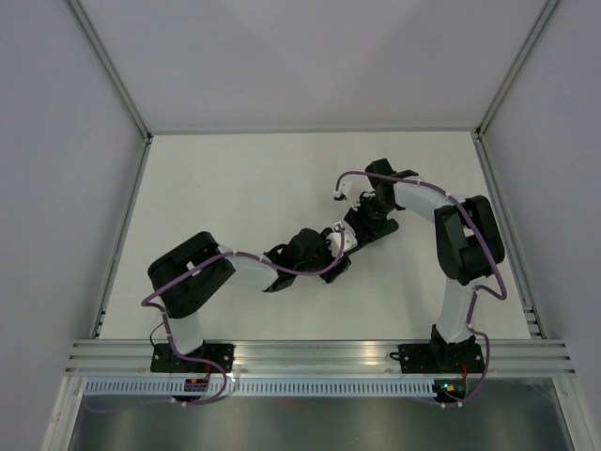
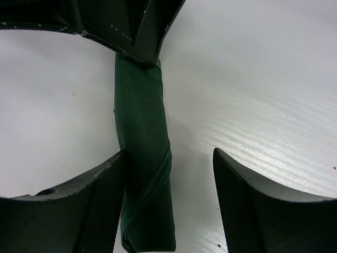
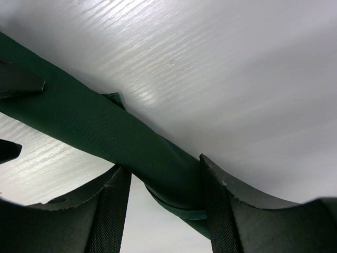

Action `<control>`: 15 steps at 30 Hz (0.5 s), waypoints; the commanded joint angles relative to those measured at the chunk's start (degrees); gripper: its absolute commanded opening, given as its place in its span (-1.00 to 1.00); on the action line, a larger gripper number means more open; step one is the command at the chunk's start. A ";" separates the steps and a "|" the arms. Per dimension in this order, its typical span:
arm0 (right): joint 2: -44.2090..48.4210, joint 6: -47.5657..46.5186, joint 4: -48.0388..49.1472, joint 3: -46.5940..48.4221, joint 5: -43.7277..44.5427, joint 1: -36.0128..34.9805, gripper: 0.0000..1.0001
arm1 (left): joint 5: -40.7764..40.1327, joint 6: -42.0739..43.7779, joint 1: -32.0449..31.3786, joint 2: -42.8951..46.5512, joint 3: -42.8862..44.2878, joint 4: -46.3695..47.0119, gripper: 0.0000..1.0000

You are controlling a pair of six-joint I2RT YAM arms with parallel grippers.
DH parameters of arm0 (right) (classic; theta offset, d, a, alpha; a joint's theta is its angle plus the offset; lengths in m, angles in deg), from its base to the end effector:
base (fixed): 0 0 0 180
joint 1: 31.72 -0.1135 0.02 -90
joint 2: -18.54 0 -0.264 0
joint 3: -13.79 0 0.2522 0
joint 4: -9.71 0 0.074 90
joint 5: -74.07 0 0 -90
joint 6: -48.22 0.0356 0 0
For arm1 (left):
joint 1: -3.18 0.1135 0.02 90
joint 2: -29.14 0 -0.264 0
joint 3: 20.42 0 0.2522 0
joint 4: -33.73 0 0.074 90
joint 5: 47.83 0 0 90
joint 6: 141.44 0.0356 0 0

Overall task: Fold the napkin, place the utensils inside, and roll it up
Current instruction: Roll the napkin at the center of the board.

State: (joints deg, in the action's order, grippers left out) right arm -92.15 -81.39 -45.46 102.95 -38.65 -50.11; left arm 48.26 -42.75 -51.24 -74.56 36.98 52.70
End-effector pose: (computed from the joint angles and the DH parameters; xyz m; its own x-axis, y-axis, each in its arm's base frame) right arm 0.3491 0.1306 0.1639 -0.4722 -0.7767 -0.4169 -0.8779 0.4570 0.1429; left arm 0.2029 -0.2901 0.1374 -0.1336 0.4449 -0.8855 0.8940 0.4397 0.0861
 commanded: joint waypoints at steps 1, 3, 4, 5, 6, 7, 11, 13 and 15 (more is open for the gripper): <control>-1.72 3.49 4.05 3.88 3.64 0.29 0.20 | 3.76 -4.82 -0.61 -1.59 2.76 1.37 0.38; -2.59 3.32 3.97 4.49 3.82 0.29 0.20 | 3.93 -5.43 -0.87 -2.03 3.29 1.37 0.37; -2.86 3.14 3.97 5.19 4.00 0.29 0.21 | 3.76 -5.61 -0.87 -2.55 3.82 1.37 0.37; -3.21 2.88 3.79 5.55 3.91 0.29 0.22 | 3.76 -5.79 -0.96 -2.73 4.17 1.28 0.37; -3.39 2.62 3.44 6.33 3.65 0.29 0.23 | 3.50 -6.05 -1.05 -3.17 4.61 1.02 0.37; -3.39 2.27 3.09 6.52 3.47 0.37 0.23 | 3.32 -6.23 -1.05 -3.44 4.79 0.85 0.36; -1.11 1.74 2.30 6.43 2.42 0.81 0.25 | 1.82 -6.32 -1.05 -4.14 5.58 -0.30 0.36; 0.30 1.39 2.47 5.65 1.89 1.16 0.30 | 1.56 -6.23 -1.05 -4.23 5.67 -0.30 0.36; 1.88 1.21 2.56 5.20 1.80 1.08 0.34 | 1.47 -6.23 -1.05 -4.49 6.02 -0.65 0.36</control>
State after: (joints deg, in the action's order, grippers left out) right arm -94.08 -81.20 -47.01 106.77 -37.06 -49.17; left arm 46.68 -45.70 -50.91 -77.67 41.02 52.33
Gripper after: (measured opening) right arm 0.663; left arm 0.683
